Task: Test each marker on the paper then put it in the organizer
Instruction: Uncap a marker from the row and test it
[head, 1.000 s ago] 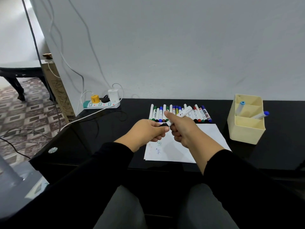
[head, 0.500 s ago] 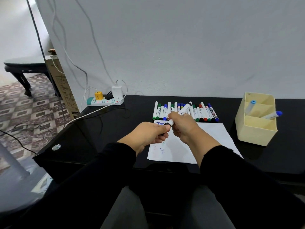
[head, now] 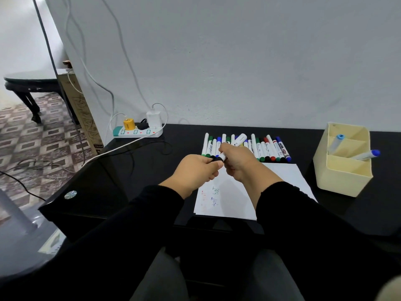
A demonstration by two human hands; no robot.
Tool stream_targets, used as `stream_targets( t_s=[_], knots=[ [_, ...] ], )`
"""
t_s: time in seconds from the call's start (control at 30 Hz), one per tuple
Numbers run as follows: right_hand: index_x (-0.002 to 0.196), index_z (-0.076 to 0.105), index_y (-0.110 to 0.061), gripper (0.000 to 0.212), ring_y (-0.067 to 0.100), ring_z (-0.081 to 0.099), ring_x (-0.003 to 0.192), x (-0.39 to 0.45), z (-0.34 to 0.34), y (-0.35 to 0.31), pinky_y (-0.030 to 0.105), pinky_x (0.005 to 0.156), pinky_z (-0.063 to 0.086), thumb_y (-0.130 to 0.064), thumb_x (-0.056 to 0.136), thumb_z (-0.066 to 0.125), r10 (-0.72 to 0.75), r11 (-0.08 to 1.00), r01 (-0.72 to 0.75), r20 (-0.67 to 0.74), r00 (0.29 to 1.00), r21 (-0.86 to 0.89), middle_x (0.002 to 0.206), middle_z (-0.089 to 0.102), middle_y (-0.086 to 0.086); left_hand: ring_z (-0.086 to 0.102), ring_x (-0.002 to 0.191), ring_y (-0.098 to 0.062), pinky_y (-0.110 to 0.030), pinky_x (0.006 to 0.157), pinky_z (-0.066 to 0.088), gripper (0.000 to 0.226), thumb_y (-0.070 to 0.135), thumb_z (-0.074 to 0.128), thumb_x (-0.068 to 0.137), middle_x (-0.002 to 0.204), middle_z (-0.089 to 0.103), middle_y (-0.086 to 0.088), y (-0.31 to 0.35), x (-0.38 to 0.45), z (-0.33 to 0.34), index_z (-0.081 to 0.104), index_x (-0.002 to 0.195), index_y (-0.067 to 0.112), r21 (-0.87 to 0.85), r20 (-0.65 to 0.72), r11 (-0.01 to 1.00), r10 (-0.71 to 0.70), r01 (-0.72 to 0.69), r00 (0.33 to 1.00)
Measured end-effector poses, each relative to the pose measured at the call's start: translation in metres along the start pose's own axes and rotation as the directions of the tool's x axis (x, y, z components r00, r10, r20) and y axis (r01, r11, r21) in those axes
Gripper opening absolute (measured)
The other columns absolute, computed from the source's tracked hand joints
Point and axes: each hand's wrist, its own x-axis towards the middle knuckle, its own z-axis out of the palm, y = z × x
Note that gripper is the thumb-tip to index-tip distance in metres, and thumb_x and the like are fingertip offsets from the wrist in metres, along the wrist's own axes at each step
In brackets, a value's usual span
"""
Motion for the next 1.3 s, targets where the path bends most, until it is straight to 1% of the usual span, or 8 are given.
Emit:
stream_targets(
  t_s=[0.07, 0.17, 0.33, 0.5, 0.73, 0.9, 1.03, 1.3],
  knots=[
    [0.071, 0.044, -0.014, 0.017, 0.010, 0.028, 0.041, 0.010, -0.004, -0.002, 0.015, 0.037, 0.025, -0.014, 0.087, 0.047, 0.018, 1.000, -0.017, -0.052, 0.998, 0.017, 0.052, 0.039, 0.000, 0.056, 0.067, -0.014, -0.029, 0.068, 0.050, 0.024, 0.029, 0.060, 0.090, 0.082, 0.069, -0.008, 0.000, 0.001, 0.000, 0.070, 0.096, 0.008, 0.200, -0.061, 0.979, 0.064, -0.050, 0.996],
    [0.080, 0.049, -0.012, 0.011, 0.007, 0.027, 0.033, 0.025, -0.033, -0.004, 0.014, 0.040, 0.026, -0.019, 0.089, 0.047, 0.073, 0.995, -0.061, -0.165, 0.984, 0.080, 0.036, 0.039, -0.004, 0.053, 0.079, -0.012, -0.017, 0.061, 0.039, 0.027, 0.032, 0.055, 0.092, 0.101, 0.068, -0.004, -0.002, -0.005, -0.007, 0.066, 0.111, 0.016, 0.486, -0.080, 0.865, 0.188, -0.126, 0.979],
    [0.066, 0.045, -0.014, 0.024, 0.006, 0.020, 0.025, 0.028, -0.046, 0.002, 0.012, 0.032, 0.019, -0.016, 0.090, 0.047, 0.121, 0.992, -0.114, -0.139, 0.983, 0.061, 0.029, 0.028, -0.006, 0.053, 0.072, -0.009, -0.022, 0.060, 0.041, 0.029, 0.033, 0.054, 0.093, 0.092, 0.067, 0.000, -0.009, -0.002, -0.013, 0.064, 0.116, 0.017, 0.390, -0.115, 0.919, 0.105, -0.052, 0.988],
    [0.067, 0.050, -0.013, 0.031, 0.010, 0.027, 0.042, 0.028, -0.036, 0.013, 0.016, 0.034, 0.022, -0.030, 0.089, 0.065, 0.103, 0.984, -0.089, -0.088, 0.991, 0.153, 0.054, 0.042, 0.001, 0.046, 0.064, -0.002, -0.018, 0.059, 0.037, 0.026, 0.029, 0.056, 0.093, 0.073, 0.052, 0.011, -0.026, 0.010, -0.014, 0.065, 0.113, 0.015, 0.318, -0.161, 0.948, 0.020, 0.033, 0.987],
    [0.080, 0.060, -0.010, 0.012, 0.010, 0.042, 0.051, 0.044, -0.018, 0.037, 0.020, 0.047, 0.034, -0.018, 0.083, 0.068, -0.057, 0.997, 0.065, -0.177, 0.983, 0.041, 0.060, 0.053, 0.003, 0.051, 0.114, -0.017, -0.018, 0.083, 0.032, 0.038, 0.023, 0.054, 0.094, 0.128, 0.056, -0.002, -0.069, 0.022, -0.024, 0.053, 0.131, 0.015, 0.235, -0.324, 0.958, -0.080, 0.162, 0.943],
    [0.070, 0.046, -0.014, 0.024, 0.011, 0.046, 0.051, 0.062, -0.002, 0.049, 0.024, 0.053, 0.038, -0.023, 0.082, 0.065, -0.203, 0.978, 0.186, -0.216, 0.955, -0.097, 0.062, 0.052, 0.004, 0.046, 0.122, -0.019, -0.015, 0.085, 0.025, 0.038, 0.018, 0.049, 0.096, 0.135, 0.051, -0.004, -0.082, 0.042, -0.023, 0.050, 0.134, 0.015, 0.326, -0.342, 0.932, -0.042, 0.160, 0.939],
    [0.061, 0.035, -0.016, 0.034, 0.013, 0.041, 0.055, 0.076, 0.004, 0.053, 0.025, 0.052, 0.034, -0.020, 0.085, 0.060, -0.279, 0.940, 0.231, -0.175, 0.944, -0.249, 0.064, 0.046, 0.006, 0.050, 0.119, -0.016, -0.019, 0.091, 0.033, 0.039, 0.025, 0.055, 0.093, 0.129, 0.055, -0.001, -0.089, 0.055, -0.021, 0.053, 0.132, 0.019, 0.329, -0.351, 0.933, -0.022, 0.145, 0.936],
    [0.059, 0.031, -0.018, 0.039, 0.016, 0.041, 0.063, 0.085, 0.005, 0.069, 0.027, 0.058, 0.031, -0.015, 0.085, 0.060, -0.310, 0.932, 0.274, -0.132, 0.941, -0.237, 0.063, 0.041, 0.004, 0.054, 0.109, -0.010, -0.015, 0.084, 0.035, 0.035, 0.026, 0.058, 0.091, 0.121, 0.060, 0.004, -0.090, 0.072, -0.014, 0.058, 0.126, 0.022, 0.325, -0.295, 0.941, 0.006, 0.094, 0.956]
  ],
)
